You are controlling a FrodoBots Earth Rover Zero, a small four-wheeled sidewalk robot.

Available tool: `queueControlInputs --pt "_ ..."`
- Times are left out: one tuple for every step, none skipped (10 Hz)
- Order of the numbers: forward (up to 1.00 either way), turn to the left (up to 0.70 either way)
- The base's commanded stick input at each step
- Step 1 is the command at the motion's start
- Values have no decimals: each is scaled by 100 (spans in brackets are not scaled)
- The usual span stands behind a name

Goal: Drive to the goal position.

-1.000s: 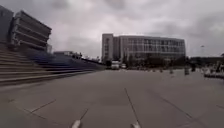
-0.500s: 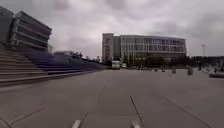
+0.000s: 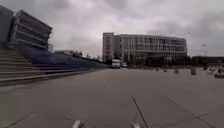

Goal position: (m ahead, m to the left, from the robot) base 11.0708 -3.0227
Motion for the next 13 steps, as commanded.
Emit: queueControlInputs --pt "70 -3" --pt "70 -13" --pt "70 -28" --pt "70 -27" --pt "70 -17" --pt "70 -6" --pt "70 0" --pt "70 0" --pt "70 0" --pt "70 0" --pt "70 0" --pt "70 0" --pt "70 0"
